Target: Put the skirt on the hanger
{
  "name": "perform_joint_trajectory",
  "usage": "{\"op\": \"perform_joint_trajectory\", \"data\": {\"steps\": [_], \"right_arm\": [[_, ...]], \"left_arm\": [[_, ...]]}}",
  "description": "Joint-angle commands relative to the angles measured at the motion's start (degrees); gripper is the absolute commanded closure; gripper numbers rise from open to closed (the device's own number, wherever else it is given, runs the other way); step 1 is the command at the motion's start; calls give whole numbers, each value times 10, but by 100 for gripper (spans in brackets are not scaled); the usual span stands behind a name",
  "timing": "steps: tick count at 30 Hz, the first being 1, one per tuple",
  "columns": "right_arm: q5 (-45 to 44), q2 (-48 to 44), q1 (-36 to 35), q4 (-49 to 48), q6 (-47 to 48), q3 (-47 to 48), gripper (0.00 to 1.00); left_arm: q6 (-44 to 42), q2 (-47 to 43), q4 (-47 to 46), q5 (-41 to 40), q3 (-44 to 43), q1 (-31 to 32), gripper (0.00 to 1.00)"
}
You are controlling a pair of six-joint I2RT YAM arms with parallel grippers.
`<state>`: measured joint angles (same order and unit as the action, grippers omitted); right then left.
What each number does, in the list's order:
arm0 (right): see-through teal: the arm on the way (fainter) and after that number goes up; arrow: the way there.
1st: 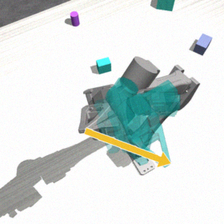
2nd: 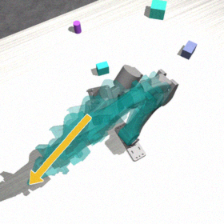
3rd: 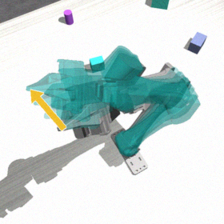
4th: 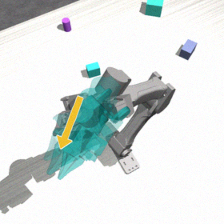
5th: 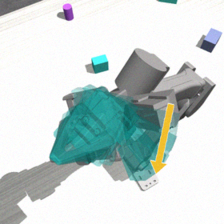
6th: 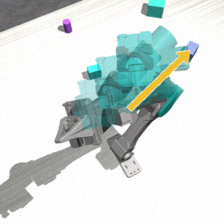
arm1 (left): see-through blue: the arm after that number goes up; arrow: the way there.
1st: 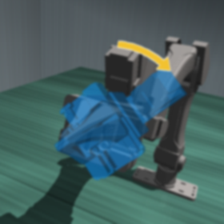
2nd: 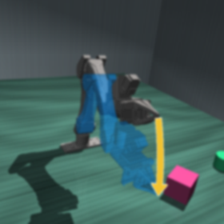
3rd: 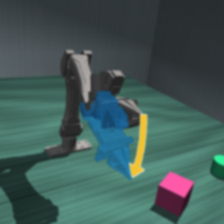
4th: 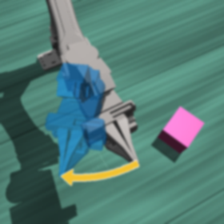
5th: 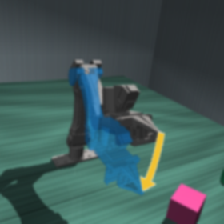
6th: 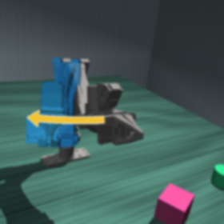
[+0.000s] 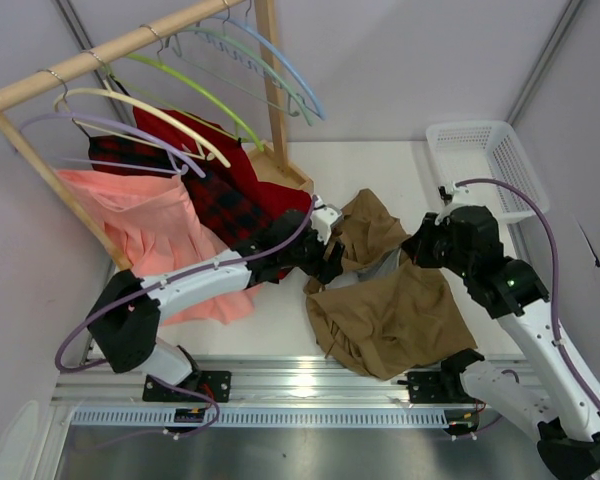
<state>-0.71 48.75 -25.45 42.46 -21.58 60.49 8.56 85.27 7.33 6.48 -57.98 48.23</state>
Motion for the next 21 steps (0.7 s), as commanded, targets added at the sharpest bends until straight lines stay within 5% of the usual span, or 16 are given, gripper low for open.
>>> {"op": "perform_joint_trajectory", "data": {"steps": [1,6,13,21], "right_arm": [[7,-14,-1,-6,16,17,100],[-46,5,1,26,10,23,100],[-11,20,8,6,11,24,100],[0,17,8,10,20,44,100]], "left_arm": [[-7,0,-62,58,8,7,17],[-5,-34,-47,55,33,13,17],[-42,-48,-131,86,97,16,15],[-55,80,-122,-5,24,16,42]]}}
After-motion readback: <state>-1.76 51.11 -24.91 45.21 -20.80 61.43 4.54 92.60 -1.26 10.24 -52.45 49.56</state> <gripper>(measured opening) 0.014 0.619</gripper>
